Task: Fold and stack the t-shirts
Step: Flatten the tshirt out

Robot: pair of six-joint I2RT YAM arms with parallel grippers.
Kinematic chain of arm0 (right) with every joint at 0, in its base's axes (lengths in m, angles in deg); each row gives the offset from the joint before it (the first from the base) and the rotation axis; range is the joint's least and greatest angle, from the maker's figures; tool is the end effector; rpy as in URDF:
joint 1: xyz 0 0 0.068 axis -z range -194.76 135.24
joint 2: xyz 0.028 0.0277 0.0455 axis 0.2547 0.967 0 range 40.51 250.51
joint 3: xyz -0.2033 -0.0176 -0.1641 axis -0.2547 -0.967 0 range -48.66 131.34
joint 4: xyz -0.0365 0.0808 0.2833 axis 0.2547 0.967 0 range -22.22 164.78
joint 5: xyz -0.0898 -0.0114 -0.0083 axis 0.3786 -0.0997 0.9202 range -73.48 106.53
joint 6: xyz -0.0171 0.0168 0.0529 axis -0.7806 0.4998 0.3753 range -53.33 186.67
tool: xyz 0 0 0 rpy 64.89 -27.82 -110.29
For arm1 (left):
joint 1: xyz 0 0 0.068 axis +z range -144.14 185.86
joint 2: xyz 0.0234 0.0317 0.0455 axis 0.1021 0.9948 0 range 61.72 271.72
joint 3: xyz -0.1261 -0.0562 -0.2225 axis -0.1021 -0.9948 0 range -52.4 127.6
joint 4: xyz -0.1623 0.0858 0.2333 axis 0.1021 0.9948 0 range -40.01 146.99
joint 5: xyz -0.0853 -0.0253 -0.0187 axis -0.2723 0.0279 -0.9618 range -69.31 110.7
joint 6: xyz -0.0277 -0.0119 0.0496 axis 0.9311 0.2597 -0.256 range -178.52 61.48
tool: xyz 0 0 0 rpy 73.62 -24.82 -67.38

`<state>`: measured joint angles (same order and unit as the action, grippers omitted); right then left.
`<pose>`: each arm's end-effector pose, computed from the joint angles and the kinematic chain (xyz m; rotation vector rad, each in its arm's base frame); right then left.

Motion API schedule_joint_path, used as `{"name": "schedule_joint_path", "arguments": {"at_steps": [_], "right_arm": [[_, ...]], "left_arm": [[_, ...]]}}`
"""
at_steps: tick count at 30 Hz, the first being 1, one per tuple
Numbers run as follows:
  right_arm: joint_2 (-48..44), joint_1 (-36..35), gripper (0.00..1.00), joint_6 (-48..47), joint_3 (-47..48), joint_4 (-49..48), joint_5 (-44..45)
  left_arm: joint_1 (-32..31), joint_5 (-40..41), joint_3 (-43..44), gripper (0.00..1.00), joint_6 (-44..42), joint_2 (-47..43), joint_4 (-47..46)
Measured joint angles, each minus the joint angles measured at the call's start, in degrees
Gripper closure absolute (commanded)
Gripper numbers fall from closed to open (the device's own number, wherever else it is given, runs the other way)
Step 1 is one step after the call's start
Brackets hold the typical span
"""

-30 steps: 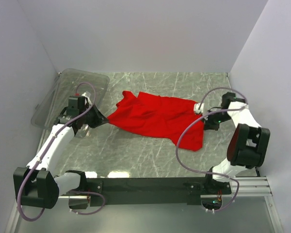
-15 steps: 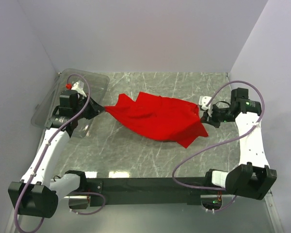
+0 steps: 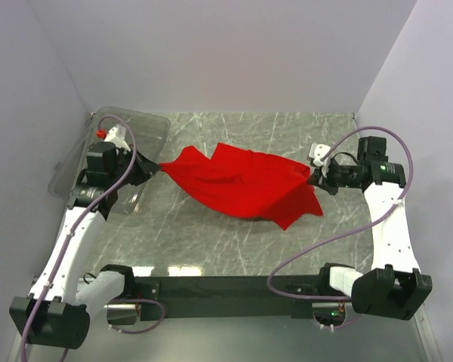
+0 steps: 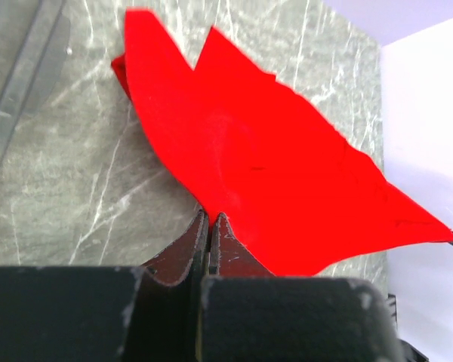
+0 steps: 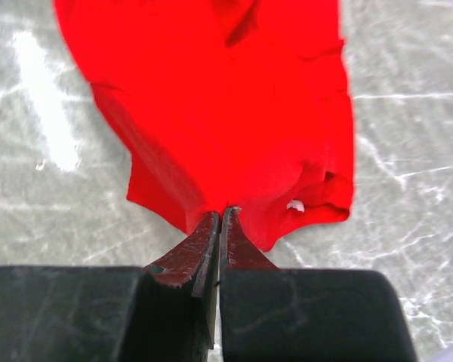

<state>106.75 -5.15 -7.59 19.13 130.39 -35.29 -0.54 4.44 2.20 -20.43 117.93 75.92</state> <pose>0.2492 -0.0089 0.3251 -1.3797 1.6754 0.4068 0.2617 -0.0410 0.3229 -0.4008 2.0823 -0.7643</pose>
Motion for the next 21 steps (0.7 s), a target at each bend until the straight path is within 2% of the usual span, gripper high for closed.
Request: {"name": "schedule_joint_path", "arguments": {"at_steps": [7,21], "right_arm": [[-2.51,0.94,1.0,7.96,0.83,-5.99,-2.1],[-4.61,1.16,1.0,17.62,0.76,-14.27,-2.21]], "left_arm": [[0.0,3.04,0.17,0.99,-0.72,-3.93,-0.02],[0.0,5.57,3.91,0.99,-1.11,-3.74,-1.36]]}}
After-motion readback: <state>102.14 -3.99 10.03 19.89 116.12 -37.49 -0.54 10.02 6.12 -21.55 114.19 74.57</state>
